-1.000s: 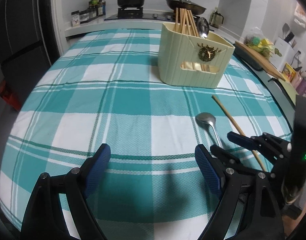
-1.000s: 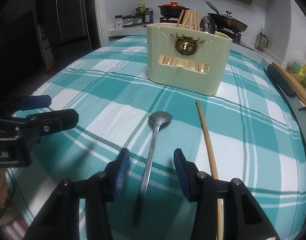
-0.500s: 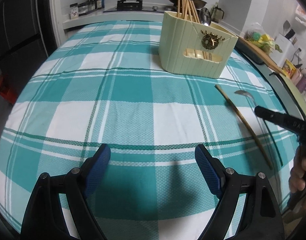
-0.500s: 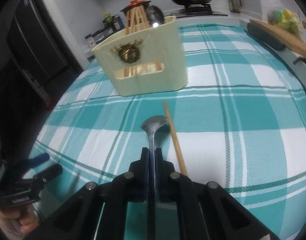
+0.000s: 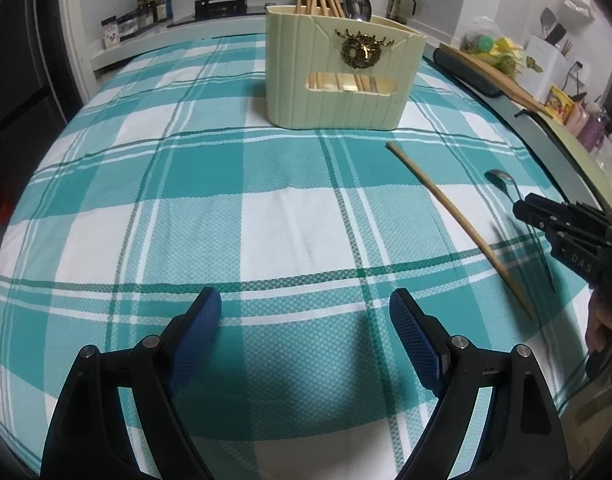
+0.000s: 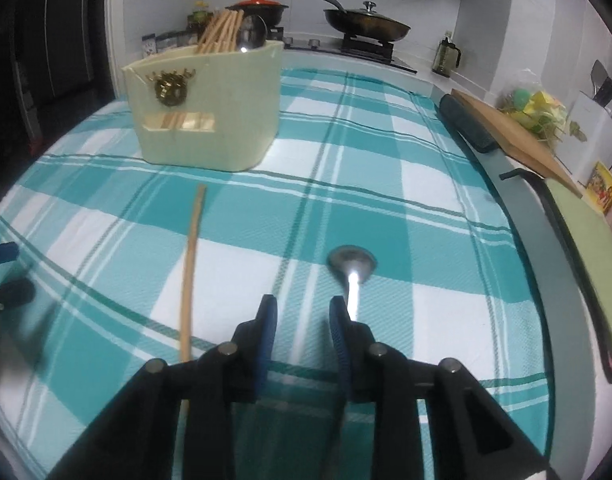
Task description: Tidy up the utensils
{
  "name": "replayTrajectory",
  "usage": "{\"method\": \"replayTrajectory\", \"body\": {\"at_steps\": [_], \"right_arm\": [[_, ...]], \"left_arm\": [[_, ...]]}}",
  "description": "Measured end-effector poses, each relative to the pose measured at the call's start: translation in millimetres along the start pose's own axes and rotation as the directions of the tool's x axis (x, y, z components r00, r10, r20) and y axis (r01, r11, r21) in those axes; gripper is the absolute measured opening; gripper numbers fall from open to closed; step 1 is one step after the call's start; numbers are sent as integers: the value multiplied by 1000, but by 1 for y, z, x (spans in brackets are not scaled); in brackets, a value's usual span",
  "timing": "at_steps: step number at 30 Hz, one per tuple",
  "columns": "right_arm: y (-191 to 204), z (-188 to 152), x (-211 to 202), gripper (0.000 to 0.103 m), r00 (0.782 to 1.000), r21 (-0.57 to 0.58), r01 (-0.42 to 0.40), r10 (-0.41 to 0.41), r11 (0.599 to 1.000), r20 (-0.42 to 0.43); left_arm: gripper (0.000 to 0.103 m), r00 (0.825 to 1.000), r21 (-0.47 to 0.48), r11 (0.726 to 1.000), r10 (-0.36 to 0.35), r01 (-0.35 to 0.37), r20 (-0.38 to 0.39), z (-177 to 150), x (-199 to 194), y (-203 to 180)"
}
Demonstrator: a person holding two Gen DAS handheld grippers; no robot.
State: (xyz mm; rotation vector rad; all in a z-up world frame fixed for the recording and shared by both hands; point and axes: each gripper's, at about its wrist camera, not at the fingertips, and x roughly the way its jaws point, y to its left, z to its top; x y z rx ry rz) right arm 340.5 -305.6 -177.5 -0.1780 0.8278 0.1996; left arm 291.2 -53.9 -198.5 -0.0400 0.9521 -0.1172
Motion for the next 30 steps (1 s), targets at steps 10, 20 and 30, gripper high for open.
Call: {"method": "replayTrajectory", "body": {"at_steps": [10, 20, 30], "right_arm": [[72, -23, 14, 26, 998, -135, -69, 67, 989, -21], [48, -20, -24, 27, 989, 58, -138, 135, 989, 55], [7, -13, 8, 27, 988, -93, 155, -153, 984, 23]], "left_arm": [[87, 1000, -25, 1000, 6, -6, -3, 4, 1, 8], [87, 1000, -45, 999, 9, -9, 0, 4, -1, 17], [87, 1000, -19, 1000, -3, 3, -14, 1, 4, 6]]}}
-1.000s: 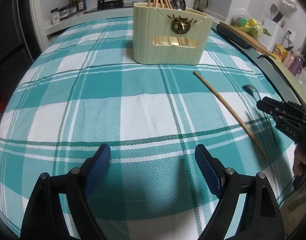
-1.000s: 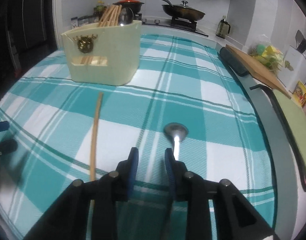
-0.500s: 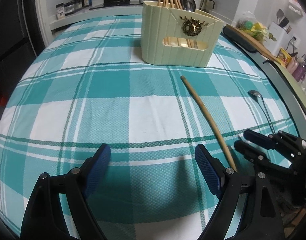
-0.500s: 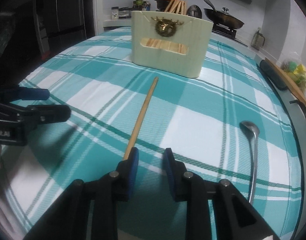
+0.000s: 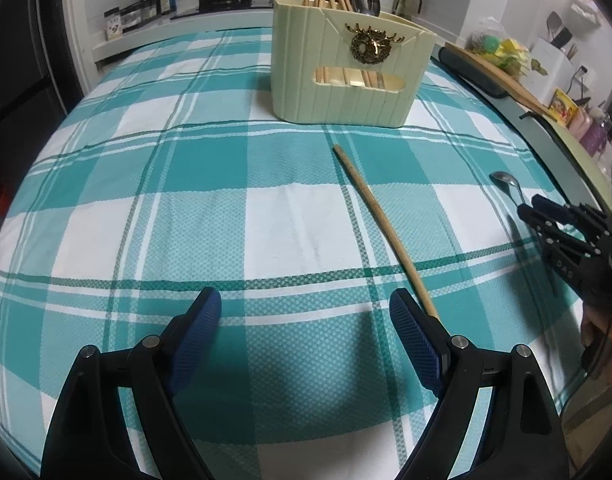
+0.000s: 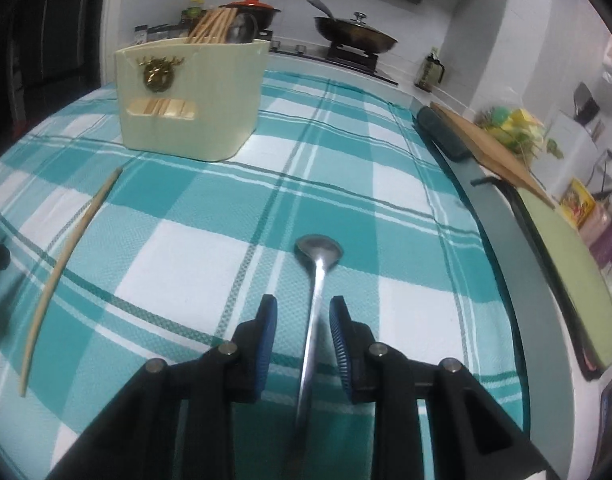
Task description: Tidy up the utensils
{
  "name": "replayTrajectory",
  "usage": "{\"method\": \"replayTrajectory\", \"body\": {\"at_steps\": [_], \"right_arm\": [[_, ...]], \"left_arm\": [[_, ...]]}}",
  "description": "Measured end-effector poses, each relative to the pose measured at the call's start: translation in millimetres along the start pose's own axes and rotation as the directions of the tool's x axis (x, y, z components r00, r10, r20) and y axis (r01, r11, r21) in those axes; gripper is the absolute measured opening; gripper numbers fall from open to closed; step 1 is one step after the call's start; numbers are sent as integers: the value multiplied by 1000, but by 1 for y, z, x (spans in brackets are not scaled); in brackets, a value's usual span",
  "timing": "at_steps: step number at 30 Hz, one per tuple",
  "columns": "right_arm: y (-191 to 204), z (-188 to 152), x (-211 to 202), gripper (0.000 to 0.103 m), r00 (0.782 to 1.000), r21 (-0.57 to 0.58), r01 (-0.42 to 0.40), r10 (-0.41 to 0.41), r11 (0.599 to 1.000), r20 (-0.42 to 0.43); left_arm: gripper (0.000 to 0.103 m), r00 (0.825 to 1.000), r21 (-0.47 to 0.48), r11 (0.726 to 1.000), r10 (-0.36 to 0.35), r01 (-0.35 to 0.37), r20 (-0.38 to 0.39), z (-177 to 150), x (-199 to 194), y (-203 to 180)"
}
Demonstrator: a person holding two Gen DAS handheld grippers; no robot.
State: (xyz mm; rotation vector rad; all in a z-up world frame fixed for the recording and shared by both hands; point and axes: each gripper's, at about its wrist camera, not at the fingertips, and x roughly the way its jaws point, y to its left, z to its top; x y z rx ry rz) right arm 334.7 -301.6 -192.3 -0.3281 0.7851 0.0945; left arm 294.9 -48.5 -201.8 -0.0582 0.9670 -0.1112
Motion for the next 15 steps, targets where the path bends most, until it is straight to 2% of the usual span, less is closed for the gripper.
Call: {"method": "replayTrajectory", "body": {"at_steps": [2, 4, 5, 7, 8, 9, 10, 11, 12, 13, 14, 15], "right_arm": [[10, 5, 14, 25, 998, -59, 65, -66, 996, -14], [5, 8, 28, 21, 995, -43, 87, -89, 995, -40], [-2, 9, 31, 7, 996, 2, 73, -73, 997, -54], [-20, 10, 31, 6, 998, 128, -4, 12, 992, -65], [-32, 8, 29, 6, 993, 234, -87, 104, 968, -58], [-45, 3, 30, 6, 975, 359, -186, 216, 914, -44], [-63, -6, 35, 6, 929, 525, -313, 369, 792, -4], [-76, -17, 41, 6, 878, 644, -396, 476, 655, 55], [-86, -27, 47, 6, 844, 717, -429, 527, 550, 100], [-92, -36, 51, 6, 832, 764, -427, 542, 485, 121], [-99, -43, 54, 6, 834, 792, -410, 537, 453, 124], [-104, -47, 54, 6, 844, 803, -389, 523, 451, 116]], "left_arm": [[87, 1000, -10, 1000, 2, -2, -1, 0, -1, 4], [87, 1000, -18, 1000, 9, -9, -1, -1, -2, 8], [87, 1000, -22, 1000, 14, -14, 0, -1, -3, 11], [87, 1000, -35, 999, 18, -18, -3, -3, -2, 17], [87, 1000, -42, 999, 17, -18, -7, -3, 0, 19], [87, 1000, -49, 999, 15, -16, -12, -4, 2, 21], [87, 1000, -55, 998, 11, -12, -17, -4, 4, 22], [87, 1000, -58, 998, 8, -9, -21, -4, 5, 22], [87, 1000, -58, 998, 4, -6, -22, -4, 6, 21], [87, 1000, -56, 998, 1, -2, -21, -4, 6, 20], [87, 1000, -50, 999, 0, -1, -18, -4, 5, 19], [87, 1000, -44, 999, 2, -2, -13, -4, 4, 18]]}}
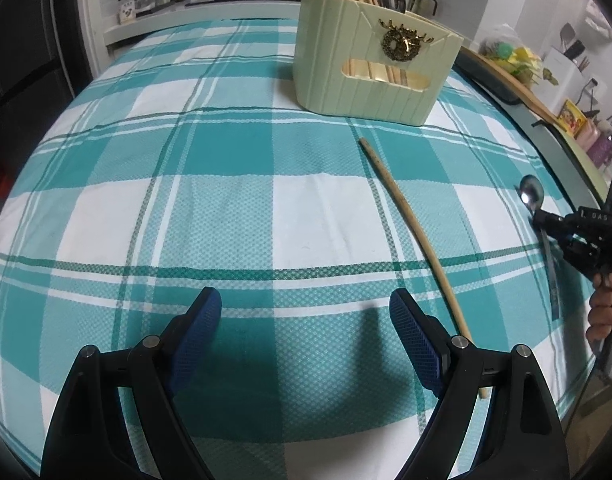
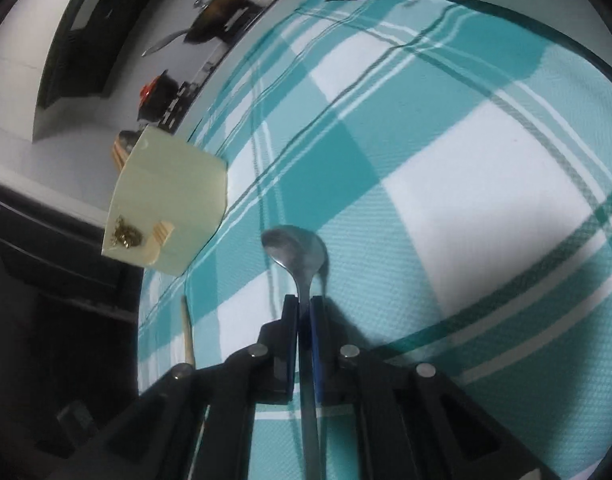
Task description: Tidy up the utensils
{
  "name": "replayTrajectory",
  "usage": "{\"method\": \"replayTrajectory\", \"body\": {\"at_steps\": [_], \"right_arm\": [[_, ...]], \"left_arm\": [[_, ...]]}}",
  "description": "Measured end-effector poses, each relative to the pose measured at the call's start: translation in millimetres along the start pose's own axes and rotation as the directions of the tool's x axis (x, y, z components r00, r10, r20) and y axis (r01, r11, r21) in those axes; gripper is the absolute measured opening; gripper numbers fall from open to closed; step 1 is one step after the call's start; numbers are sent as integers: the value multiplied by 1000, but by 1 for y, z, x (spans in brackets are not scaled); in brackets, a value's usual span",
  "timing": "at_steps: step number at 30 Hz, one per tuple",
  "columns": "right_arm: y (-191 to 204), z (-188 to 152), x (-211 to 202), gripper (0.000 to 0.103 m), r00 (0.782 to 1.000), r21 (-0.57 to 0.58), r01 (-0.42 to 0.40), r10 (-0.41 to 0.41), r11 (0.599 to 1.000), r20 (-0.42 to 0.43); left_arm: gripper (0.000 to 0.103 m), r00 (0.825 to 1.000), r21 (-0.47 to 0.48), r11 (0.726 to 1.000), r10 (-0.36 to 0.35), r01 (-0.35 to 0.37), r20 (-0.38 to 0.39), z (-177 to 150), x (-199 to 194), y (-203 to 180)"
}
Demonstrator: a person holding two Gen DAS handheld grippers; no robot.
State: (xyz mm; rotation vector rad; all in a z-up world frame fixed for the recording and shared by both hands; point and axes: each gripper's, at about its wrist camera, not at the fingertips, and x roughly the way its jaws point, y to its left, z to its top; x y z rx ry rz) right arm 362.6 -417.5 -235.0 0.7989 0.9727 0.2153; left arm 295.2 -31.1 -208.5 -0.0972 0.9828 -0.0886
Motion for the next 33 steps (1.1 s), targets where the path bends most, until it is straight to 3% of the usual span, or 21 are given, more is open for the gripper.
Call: {"method": "replayTrajectory", "body": {"at_steps": [4, 8, 12, 18, 22, 24, 25, 27, 33], "right_arm": [[-5, 4, -17, 13, 994, -17, 92, -91, 996, 52], [4, 4, -31, 36, 973, -92, 209, -198, 974, 117], [18, -7, -43, 49, 949, -180, 297, -269, 938, 168], [33, -44, -56, 50, 923, -284, 375, -325, 882, 207], [45, -65, -55, 50, 915, -328, 394, -335, 858, 223], [51, -72, -55, 50, 916, -348, 393, -326, 852, 236], [54, -74, -55, 50, 917, -356, 389, -320, 850, 238], [59, -75, -56, 50, 919, -368, 384, -311, 847, 243], [53, -71, -62, 50, 904, -371, 420, -344, 829, 255]], "left_arm": [[87, 1000, 7, 1000, 1, -1, 7, 0, -2, -2], [87, 1000, 6, 1000, 2, -2, 8, 0, -3, -2], [87, 1000, 6, 1000, -10, 10, 9, 3, -5, -3], [87, 995, -5, 995, -97, 97, -32, 21, 8, -21], [87, 993, 0, 995, -100, 100, -62, 30, 28, -50], [87, 996, 51, 997, -51, 54, -70, 27, 38, -67], [87, 999, 96, 995, 11, -7, -46, 24, 41, -77], [88, 998, 150, 986, 68, -65, -16, 17, 44, -85], [93, 996, 144, 986, 89, -88, 2, 13, 39, -64]]}}
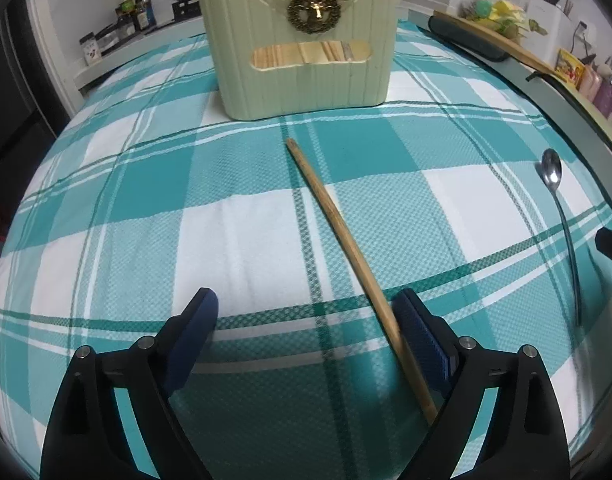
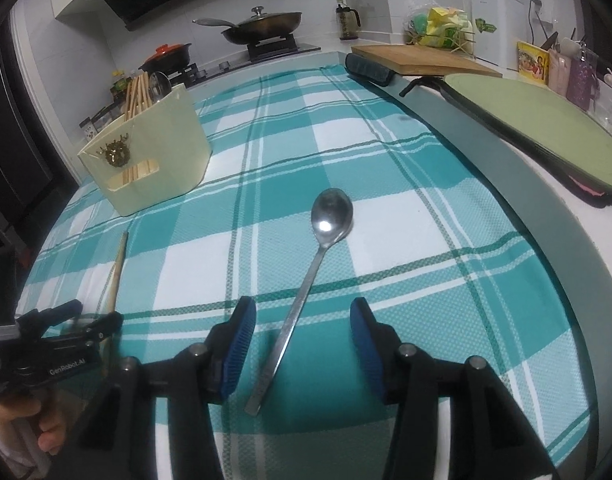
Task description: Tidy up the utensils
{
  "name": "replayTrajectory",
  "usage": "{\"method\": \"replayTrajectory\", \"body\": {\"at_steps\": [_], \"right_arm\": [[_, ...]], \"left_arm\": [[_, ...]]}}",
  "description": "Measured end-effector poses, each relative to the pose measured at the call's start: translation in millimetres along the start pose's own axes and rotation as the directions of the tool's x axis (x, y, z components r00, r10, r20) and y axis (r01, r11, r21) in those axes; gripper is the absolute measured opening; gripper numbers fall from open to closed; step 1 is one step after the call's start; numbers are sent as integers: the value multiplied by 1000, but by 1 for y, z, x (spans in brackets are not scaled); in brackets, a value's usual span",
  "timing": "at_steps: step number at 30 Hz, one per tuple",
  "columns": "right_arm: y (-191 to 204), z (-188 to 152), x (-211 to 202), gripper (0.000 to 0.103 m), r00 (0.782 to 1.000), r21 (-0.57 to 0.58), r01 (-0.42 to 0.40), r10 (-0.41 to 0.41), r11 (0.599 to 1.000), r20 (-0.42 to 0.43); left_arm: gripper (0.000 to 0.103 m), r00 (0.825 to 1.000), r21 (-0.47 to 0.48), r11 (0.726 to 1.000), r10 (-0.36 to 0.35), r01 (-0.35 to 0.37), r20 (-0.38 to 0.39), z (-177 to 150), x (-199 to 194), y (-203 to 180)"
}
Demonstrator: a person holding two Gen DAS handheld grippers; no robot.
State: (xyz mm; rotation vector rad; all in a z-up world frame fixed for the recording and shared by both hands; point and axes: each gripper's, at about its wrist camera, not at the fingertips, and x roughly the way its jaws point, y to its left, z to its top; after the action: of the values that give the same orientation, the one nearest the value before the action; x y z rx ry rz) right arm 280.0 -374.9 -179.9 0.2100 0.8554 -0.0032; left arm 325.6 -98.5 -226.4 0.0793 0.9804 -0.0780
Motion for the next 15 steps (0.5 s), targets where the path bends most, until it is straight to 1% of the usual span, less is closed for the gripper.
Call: {"method": "replayTrajectory", "body": {"at_steps": [3, 5, 6, 8, 10, 12, 15], "right_arm": [[-3, -2, 7, 50, 1000, 13, 0, 0, 1000, -22], [-2, -2, 12, 50, 999, 20, 0, 1, 1000, -34], [-1, 0, 17, 52, 999, 21, 3, -3, 1000, -39], [1, 6, 31, 53, 998, 24, 27, -26, 999, -58], [4, 12, 43, 53, 997, 23, 30, -29, 999, -68], [10, 17, 53, 54, 996, -2, 61, -61, 998, -60], [17, 28, 66, 54, 994, -33, 97, -99, 995, -39]], "left_arm": [[95, 1000, -22, 1000, -12, 12, -9, -5, -1, 16], [95, 1000, -12, 1000, -10, 10, -19, -5, -1, 20], [95, 999, -6, 1000, -12, 12, -30, -3, 0, 21], [93, 998, 7, 999, -31, 31, -55, 1, 0, 24], [93, 997, 11, 998, -55, 55, -61, 6, -4, 27], [93, 994, 9, 996, -87, 88, -63, 14, -8, 34], [93, 991, 5, 994, -113, 114, -75, 29, -5, 38]]}}
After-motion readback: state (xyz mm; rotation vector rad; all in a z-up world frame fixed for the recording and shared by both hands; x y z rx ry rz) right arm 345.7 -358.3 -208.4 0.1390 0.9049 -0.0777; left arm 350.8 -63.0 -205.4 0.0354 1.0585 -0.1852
